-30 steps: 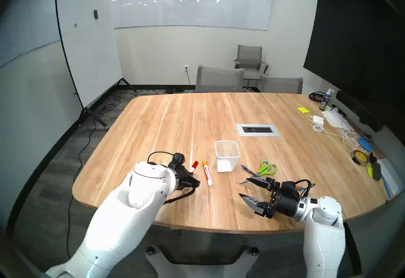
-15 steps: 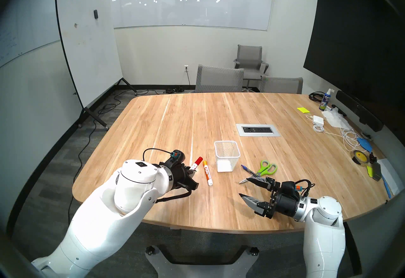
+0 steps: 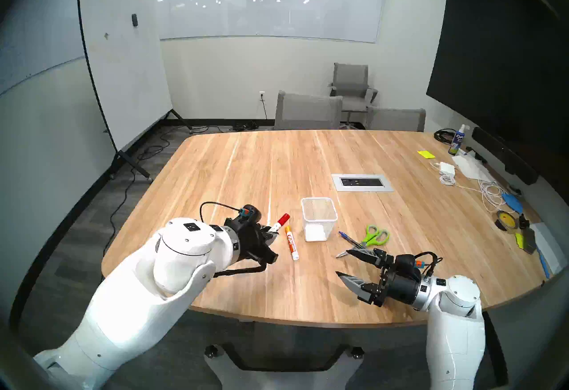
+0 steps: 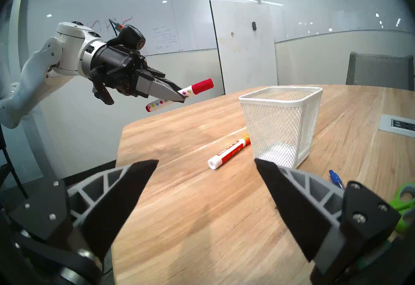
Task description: Place the pen, the marker, and the scissors into the pen holder
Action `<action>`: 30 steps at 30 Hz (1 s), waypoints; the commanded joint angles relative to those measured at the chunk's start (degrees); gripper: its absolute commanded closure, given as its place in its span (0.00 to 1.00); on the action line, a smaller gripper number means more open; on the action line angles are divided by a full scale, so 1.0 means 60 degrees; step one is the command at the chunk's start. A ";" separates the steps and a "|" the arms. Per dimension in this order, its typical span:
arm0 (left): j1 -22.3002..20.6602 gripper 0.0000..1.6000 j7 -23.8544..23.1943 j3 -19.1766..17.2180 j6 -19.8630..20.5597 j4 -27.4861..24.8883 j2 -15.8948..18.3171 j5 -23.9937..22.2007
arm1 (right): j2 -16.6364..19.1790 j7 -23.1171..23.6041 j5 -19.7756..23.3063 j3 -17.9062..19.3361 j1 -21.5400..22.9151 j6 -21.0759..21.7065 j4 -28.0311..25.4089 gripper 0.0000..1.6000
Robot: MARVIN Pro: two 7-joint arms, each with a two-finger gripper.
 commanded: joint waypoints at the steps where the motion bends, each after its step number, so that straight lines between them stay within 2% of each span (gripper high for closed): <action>1: -0.0703 1.00 -0.0629 0.0062 -0.0340 -0.0048 -0.0065 -0.0173 | 0.0022 -0.0008 0.0079 -0.0023 0.0051 0.0000 -0.0115 0.00; 10: -0.1600 1.00 -0.1157 0.0406 -0.0360 0.0584 -0.0632 -0.0350 | 0.0020 -0.0008 0.0076 -0.0023 0.0051 0.0000 -0.0115 0.00; 21: -0.2316 1.00 -0.1511 0.0767 -0.0078 0.1054 -0.0994 -0.0515 | 0.0020 -0.0008 0.0075 -0.0023 0.0052 -0.0001 -0.0114 0.00; 30: -0.3103 1.00 -0.1996 0.1287 0.0281 0.1243 -0.1198 -0.0647 | 0.0020 -0.0008 0.0076 -0.0022 0.0052 0.0000 -0.0115 0.00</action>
